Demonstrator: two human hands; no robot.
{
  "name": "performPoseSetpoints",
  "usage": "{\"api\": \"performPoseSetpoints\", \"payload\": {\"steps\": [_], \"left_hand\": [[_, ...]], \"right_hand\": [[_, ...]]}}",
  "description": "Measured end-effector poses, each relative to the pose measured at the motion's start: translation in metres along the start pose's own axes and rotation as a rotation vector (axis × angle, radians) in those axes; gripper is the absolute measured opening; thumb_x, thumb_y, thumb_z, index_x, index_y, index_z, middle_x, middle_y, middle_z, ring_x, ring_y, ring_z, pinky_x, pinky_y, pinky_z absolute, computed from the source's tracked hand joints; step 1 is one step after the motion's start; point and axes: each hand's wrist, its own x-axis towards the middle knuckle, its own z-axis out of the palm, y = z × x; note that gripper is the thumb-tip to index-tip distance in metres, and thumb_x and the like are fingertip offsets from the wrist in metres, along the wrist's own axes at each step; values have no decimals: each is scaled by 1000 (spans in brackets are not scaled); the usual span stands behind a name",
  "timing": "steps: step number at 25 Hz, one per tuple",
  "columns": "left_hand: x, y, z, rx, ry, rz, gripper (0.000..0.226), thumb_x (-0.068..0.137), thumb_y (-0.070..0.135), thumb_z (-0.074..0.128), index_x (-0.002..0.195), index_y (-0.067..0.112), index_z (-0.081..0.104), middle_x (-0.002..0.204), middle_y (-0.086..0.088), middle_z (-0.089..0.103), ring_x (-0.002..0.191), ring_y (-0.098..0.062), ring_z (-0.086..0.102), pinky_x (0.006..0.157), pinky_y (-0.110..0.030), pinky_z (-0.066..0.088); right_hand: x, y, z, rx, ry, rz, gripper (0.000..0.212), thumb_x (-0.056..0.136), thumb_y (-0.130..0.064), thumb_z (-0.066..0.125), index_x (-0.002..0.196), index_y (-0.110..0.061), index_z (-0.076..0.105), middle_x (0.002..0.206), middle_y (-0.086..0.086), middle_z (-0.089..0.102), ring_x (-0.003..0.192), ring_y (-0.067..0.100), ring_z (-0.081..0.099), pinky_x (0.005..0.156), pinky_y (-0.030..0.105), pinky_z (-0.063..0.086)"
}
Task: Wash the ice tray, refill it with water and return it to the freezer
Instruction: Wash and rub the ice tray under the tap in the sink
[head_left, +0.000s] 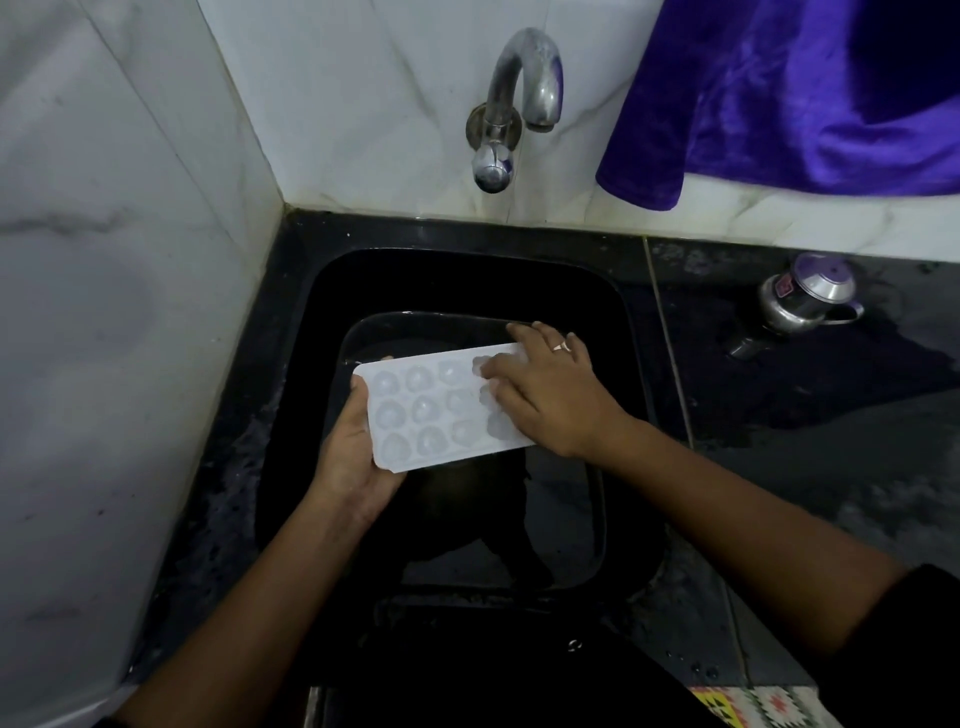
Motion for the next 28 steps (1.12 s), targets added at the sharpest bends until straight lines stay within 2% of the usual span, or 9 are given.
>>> {"api": "performPoseSetpoints", "payload": {"steps": [4, 6, 10, 13, 15, 18, 21, 25, 28], "left_hand": [[1, -2, 1, -17, 15, 10, 60, 113, 53, 30, 109, 25, 83, 135, -15, 71, 120, -35, 71, 98, -57, 55], [2, -3, 0, -22, 21, 14, 60, 112, 52, 30, 106, 26, 84, 131, -13, 73, 117, -33, 73, 96, -56, 58], [3, -3, 1, 4, 11, 8, 59, 113, 52, 29, 123, 19, 76, 138, -16, 69, 124, -37, 69, 102, -58, 54], [1, -2, 3, 22, 17, 2, 67, 113, 51, 26, 100, 25, 86, 126, -12, 76, 112, -31, 75, 94, -52, 61], [0, -3, 4, 24, 24, -10, 66, 113, 51, 26, 100, 25, 86, 125, -11, 77, 111, -30, 76, 90, -49, 64], [2, -1, 2, 6, 36, -7, 64, 113, 53, 26, 115, 19, 81, 134, -15, 72, 120, -34, 71, 100, -55, 57], [0, 1, 0, 9, 15, -5, 70, 113, 52, 24, 99, 25, 87, 124, -10, 77, 112, -29, 75, 95, -51, 61], [3, -1, 1, -28, 29, -13, 64, 112, 55, 28, 114, 19, 81, 137, -17, 70, 126, -38, 67, 106, -59, 51], [3, 2, -1, -9, -4, -10, 69, 112, 55, 24, 104, 24, 85, 132, -14, 73, 122, -36, 69, 104, -58, 54]], "right_hand": [[4, -4, -3, 47, 15, 24, 44, 105, -46, 31, 131, -29, 63, 166, 12, 28, 156, 34, 15, 125, 60, 4], [6, -4, -5, 113, 9, 34, 44, 105, -45, 32, 130, -33, 66, 163, 10, 33, 154, 30, 19, 124, 59, 3], [13, -5, -5, 67, 30, 53, 37, 108, -39, 38, 124, -27, 69, 160, 9, 35, 151, 29, 23, 123, 58, 4], [15, -4, -7, 56, -1, 56, 39, 108, -41, 35, 123, -30, 70, 157, 7, 37, 148, 29, 27, 123, 59, 6], [16, -3, -4, -94, 56, 12, 45, 106, -44, 31, 122, -28, 70, 156, 9, 39, 146, 33, 29, 123, 64, 9], [13, -4, -2, -68, 50, -14, 43, 105, -45, 34, 127, -27, 67, 162, 11, 32, 152, 36, 21, 123, 63, 6], [10, 3, -4, -35, 38, -40, 45, 103, -45, 31, 131, -35, 64, 161, 11, 34, 151, 36, 21, 123, 64, 6], [11, 4, 2, -32, 54, -38, 39, 105, -43, 38, 133, -30, 61, 164, 13, 29, 154, 37, 17, 123, 63, 6], [7, 12, 1, -47, 41, -86, 46, 102, -47, 31, 139, -35, 57, 166, 13, 27, 156, 38, 13, 124, 65, 5]]}}
